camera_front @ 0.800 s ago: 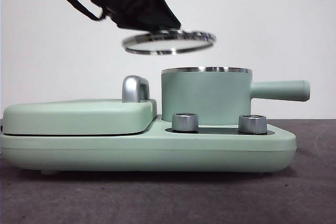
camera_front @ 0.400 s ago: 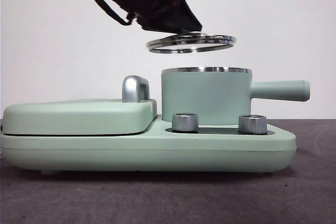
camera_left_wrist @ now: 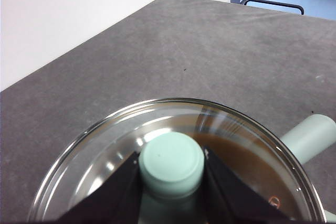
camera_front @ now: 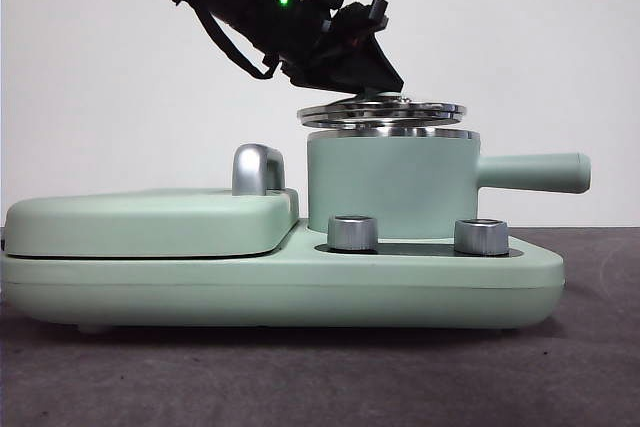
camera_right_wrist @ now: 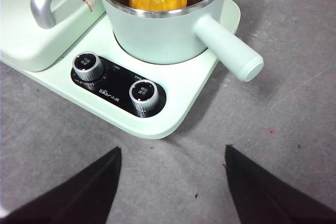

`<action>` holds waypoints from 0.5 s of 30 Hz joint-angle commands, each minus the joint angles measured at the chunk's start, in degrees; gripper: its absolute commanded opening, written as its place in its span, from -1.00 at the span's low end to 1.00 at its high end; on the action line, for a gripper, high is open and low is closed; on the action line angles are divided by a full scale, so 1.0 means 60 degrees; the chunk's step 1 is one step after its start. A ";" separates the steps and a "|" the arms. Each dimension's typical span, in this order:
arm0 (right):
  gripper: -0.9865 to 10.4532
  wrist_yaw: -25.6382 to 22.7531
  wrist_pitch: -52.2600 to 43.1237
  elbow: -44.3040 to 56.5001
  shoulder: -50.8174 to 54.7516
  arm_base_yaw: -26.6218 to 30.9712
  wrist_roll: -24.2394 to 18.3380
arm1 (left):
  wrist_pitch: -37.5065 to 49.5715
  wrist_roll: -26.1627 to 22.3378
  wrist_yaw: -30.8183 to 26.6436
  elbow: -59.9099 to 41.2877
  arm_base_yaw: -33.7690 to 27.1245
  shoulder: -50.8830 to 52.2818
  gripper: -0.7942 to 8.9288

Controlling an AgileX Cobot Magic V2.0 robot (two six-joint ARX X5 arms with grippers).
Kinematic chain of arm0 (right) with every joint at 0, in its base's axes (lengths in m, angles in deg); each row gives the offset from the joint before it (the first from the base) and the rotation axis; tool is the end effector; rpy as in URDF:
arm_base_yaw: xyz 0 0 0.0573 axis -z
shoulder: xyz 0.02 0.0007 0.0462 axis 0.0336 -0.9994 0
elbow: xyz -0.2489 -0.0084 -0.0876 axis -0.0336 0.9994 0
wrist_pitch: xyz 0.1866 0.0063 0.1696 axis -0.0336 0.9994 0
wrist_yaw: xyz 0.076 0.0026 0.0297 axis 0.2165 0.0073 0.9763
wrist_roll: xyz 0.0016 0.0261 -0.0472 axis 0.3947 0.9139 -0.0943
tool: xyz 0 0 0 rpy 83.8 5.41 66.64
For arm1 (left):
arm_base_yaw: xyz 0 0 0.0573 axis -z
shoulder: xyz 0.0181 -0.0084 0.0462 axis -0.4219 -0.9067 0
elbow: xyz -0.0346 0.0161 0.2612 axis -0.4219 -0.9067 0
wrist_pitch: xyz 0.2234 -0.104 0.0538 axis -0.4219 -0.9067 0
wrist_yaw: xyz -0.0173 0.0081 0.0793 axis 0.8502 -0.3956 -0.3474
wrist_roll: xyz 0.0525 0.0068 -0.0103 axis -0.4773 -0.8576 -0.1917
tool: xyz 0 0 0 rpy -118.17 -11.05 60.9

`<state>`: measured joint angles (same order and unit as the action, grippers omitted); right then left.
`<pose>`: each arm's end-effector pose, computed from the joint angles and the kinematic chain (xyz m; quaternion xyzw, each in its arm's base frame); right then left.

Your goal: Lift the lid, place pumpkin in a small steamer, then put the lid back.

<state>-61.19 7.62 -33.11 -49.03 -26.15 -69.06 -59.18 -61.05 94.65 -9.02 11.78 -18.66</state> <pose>0.0829 0.0460 0.2890 -0.0396 0.3095 0.2455 0.9178 0.3171 -0.2468 0.2681 0.1197 0.0994 -0.4556 0.8765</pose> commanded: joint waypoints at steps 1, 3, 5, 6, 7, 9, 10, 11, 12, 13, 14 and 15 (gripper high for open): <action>-0.29 -0.0011 -0.0084 -0.0040 -0.0022 -0.0047 0.0109 | 0.0477 -0.0091 0.0044 0.0339 0.0098 -0.0244 -0.82; -0.29 -0.0011 -0.0084 -0.0040 -0.0022 -0.0047 0.0109 | 0.0557 -0.0044 0.0168 0.0339 0.0098 -0.0284 -0.82; -0.29 -0.0011 -0.0084 -0.0040 -0.0022 -0.0047 0.0109 | 0.0583 -0.0029 0.0280 0.0339 0.0102 -0.0324 -0.82; -0.29 -0.0011 -0.0084 -0.0040 -0.0022 -0.0047 0.0109 | 0.0579 -0.0033 0.0280 0.0339 0.0117 -0.0342 -0.82; -0.29 -0.0011 -0.0084 -0.0040 -0.0022 -0.0047 0.0109 | 0.0572 -0.0029 0.0280 0.0339 0.0120 -0.0361 -0.82; -0.29 -0.0015 -0.0084 -0.0040 -0.0022 -0.0047 0.0109 | 0.0583 -0.0033 0.0280 0.0339 0.0142 -0.0408 -0.82; -0.29 -0.0015 -0.0084 -0.0040 -0.0022 -0.0047 0.0109 | 0.0568 -0.0029 0.0280 0.0339 0.0142 -0.0430 -0.82; -0.29 -0.0015 -0.0084 -0.0040 -0.0025 -0.0047 0.0109 | 0.0568 -0.0025 0.0280 0.0339 0.0142 -0.0455 -0.82; -0.29 -0.0015 -0.0080 -0.0040 -0.0029 -0.0047 0.0109 | 0.0546 0.0022 0.0280 0.0339 0.0142 -0.0463 -0.82; -0.29 -0.0018 -0.0080 -0.0040 -0.0029 -0.0047 0.0109 | 0.0517 0.0113 0.0280 0.0339 0.0142 -0.0470 -0.82; -0.29 -0.0018 -0.0080 -0.0040 -0.0029 -0.0047 0.0109 | 0.0506 0.0164 0.0280 0.0339 0.0142 -0.0474 -0.82; -0.29 -0.0018 -0.0080 -0.0040 -0.0029 -0.0047 0.0109 | 0.0488 0.0186 0.0280 0.0339 0.0142 -0.0474 -0.82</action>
<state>-61.19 7.62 -33.11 -49.03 -26.15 -69.06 -57.63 -60.85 96.05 -8.98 12.08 -20.60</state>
